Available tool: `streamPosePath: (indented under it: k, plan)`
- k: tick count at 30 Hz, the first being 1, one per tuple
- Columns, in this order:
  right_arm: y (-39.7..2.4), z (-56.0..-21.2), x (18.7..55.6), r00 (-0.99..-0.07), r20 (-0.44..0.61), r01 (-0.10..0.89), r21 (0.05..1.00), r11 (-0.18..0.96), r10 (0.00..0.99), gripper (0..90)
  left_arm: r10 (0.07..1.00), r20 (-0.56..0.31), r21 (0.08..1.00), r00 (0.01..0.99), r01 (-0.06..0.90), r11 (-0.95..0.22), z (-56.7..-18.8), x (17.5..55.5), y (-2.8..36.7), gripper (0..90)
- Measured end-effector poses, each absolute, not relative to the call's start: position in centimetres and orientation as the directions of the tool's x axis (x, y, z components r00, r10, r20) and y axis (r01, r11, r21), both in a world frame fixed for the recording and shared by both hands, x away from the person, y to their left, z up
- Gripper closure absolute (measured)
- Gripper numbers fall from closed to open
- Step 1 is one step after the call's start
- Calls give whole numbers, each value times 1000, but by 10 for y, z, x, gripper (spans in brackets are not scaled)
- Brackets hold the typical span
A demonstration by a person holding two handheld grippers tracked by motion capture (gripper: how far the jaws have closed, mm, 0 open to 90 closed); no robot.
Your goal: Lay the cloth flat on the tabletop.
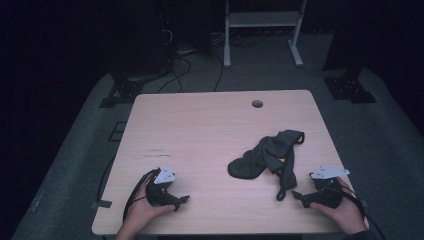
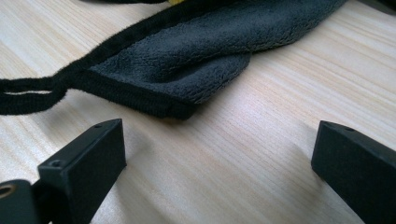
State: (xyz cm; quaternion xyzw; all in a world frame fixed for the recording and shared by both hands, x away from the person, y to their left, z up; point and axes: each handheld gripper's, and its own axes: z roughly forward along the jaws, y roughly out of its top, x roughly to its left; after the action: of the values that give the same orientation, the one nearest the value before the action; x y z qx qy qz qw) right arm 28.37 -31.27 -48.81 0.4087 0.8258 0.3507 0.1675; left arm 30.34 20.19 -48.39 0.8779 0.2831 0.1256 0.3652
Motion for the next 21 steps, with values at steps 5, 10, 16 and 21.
streamPosePath:
  k: [5,10,16,21]
  plan:
    - [-313,-488,284,-611,10,557,716,420,792,19,586,5,714,810,408,-569,-480,304,203,104]
    - [-312,-488,285,-611,9,556,716,421,791,19,574,-31,731,818,411,-545,-471,306,199,194]
    - [-312,-488,285,-611,9,556,716,421,792,19,534,-37,763,845,369,-531,-458,317,173,209]
    - [-312,-488,285,-610,9,556,716,421,792,19,502,-30,778,864,335,-531,-447,328,148,223]
